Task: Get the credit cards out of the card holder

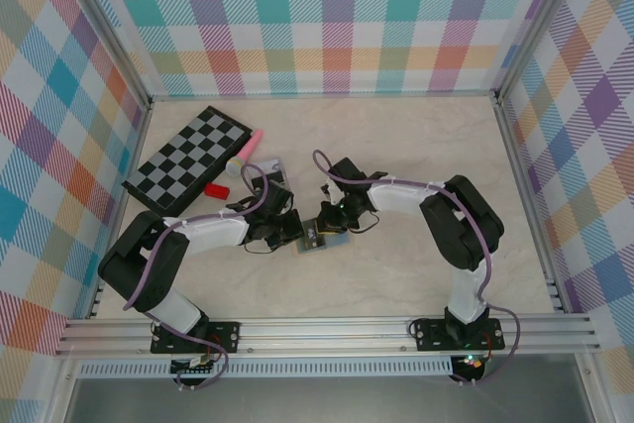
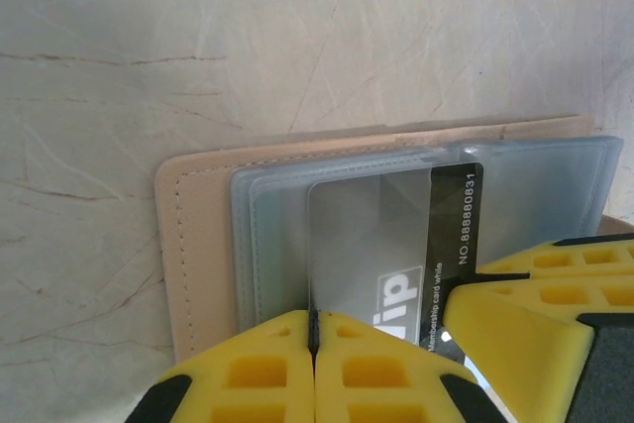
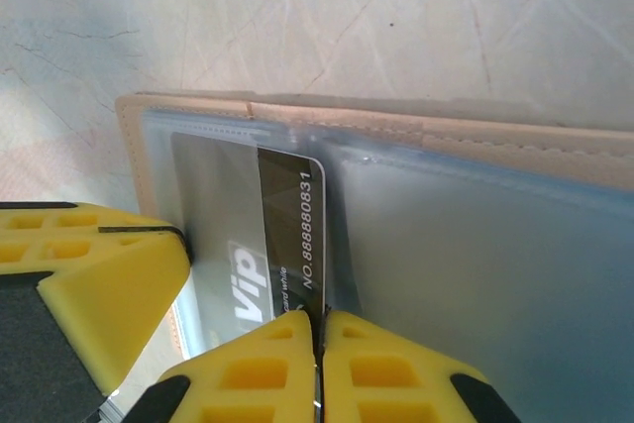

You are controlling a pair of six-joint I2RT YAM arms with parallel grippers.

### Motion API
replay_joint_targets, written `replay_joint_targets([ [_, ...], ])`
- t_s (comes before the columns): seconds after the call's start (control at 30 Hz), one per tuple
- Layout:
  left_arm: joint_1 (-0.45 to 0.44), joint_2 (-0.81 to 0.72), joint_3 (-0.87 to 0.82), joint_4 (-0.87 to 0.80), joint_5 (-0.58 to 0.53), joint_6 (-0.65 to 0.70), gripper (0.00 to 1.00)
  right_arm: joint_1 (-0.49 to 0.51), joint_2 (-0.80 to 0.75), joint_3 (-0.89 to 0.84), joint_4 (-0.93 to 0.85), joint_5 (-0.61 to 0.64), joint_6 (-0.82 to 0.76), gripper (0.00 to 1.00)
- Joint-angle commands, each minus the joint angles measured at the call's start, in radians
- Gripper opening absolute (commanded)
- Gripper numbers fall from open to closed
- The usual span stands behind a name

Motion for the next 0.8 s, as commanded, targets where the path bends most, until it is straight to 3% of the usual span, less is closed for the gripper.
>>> replay_joint_targets([
  [0.0,0.001,0.025,-0.026,-0.08,-0.043,-0.01,0.06,-0.016,-0.046,-0.034,-0.011,0.037,-0.007,0.05],
  [0.27,0.006,-0.019,0.021,-0.106,-0.011,-0.004,0.18,-0.065,-0.179,-0.097,0.034,-0.005,-0.009,0.0],
  [0.57,0.074,-0.206,0.041,-0.092,0.109,-0.034,0.55,-0.109,-0.333,-0.196,0.187,-0.147,0.082,0.0],
  [0.77,0.124,-0.304,-0.03,0.146,0.305,-0.125,0.81,-0.145,-0.408,-0.266,0.376,-0.283,0.228,0.0],
])
